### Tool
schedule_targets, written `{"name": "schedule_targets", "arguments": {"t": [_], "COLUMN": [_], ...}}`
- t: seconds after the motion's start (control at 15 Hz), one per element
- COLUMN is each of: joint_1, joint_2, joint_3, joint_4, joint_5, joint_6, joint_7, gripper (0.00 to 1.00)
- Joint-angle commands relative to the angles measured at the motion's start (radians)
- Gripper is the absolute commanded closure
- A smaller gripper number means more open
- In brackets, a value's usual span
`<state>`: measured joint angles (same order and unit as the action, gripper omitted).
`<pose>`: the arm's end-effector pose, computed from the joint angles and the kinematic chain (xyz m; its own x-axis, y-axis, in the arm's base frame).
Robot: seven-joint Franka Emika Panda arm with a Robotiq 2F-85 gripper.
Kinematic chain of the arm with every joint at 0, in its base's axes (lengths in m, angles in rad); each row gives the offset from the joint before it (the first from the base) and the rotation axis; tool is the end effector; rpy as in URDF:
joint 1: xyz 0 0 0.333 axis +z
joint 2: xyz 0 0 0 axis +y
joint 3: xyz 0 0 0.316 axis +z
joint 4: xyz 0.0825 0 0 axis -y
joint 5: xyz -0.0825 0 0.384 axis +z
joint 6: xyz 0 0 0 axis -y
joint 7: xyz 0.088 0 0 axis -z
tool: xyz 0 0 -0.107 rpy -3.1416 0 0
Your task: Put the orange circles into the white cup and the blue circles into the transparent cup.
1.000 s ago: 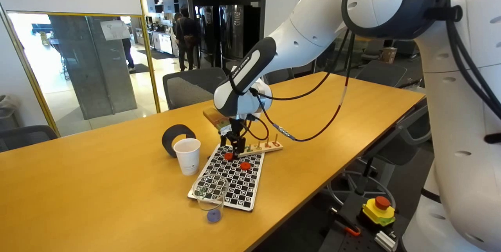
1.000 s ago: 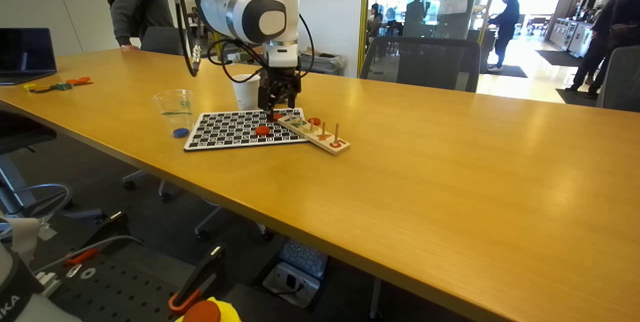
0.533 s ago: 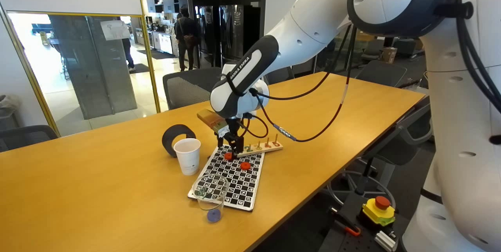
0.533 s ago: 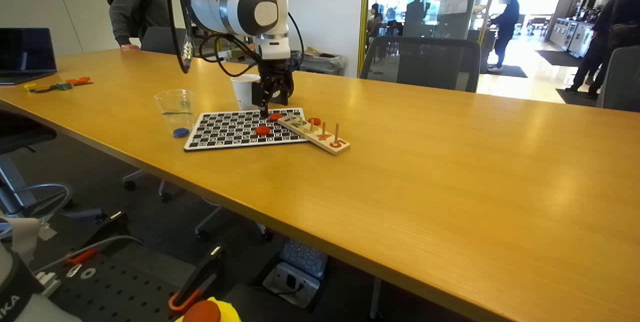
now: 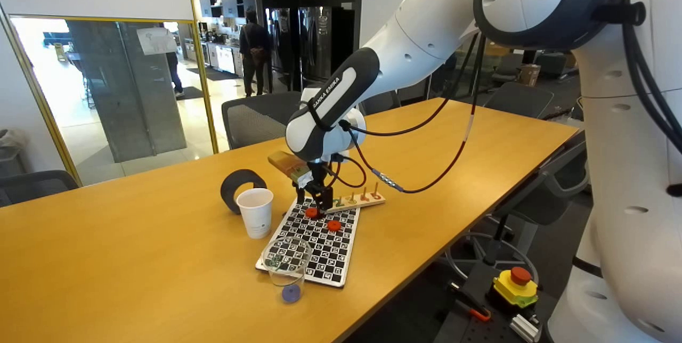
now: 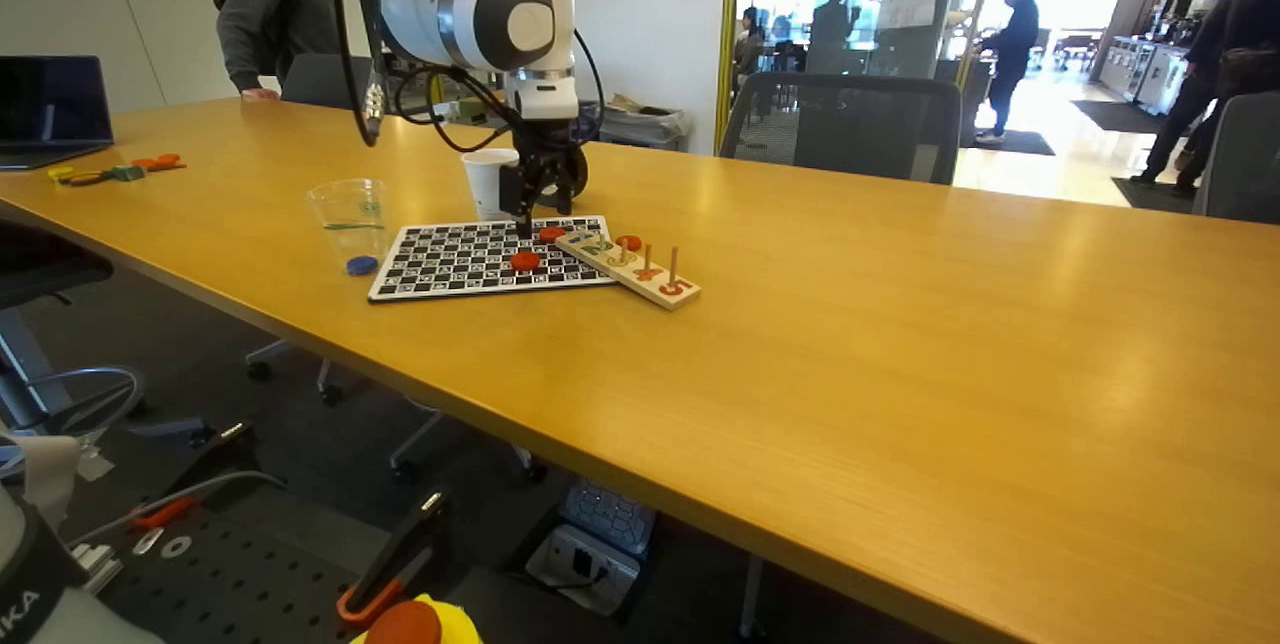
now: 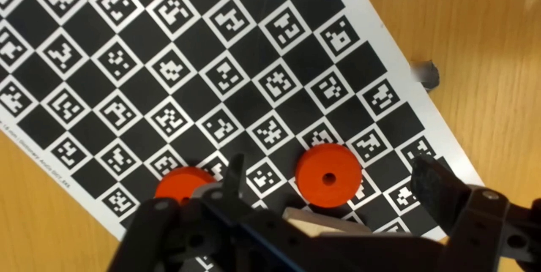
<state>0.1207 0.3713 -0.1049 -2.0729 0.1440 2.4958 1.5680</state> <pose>0.5948 0.0098 0.2550 -0.0843 -0.9949 -0.0546 -0.9948 0.0872 -0.0526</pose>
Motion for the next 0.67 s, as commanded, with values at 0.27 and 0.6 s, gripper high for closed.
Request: {"name": "schedule_targets", "arguments": {"t": [0.27,0.6], "joint_1": [-0.009,-0.004], "joint_2": [0.006,0.013], "joint_3": [0.002,-0.004], "joint_4": [0.024,0.028], "joint_5": [-0.022,-0.033], "joint_6": [-0.018,-0.017], "joint_7": [0.018,0.029], "gripper": [0.0,0.14]}}
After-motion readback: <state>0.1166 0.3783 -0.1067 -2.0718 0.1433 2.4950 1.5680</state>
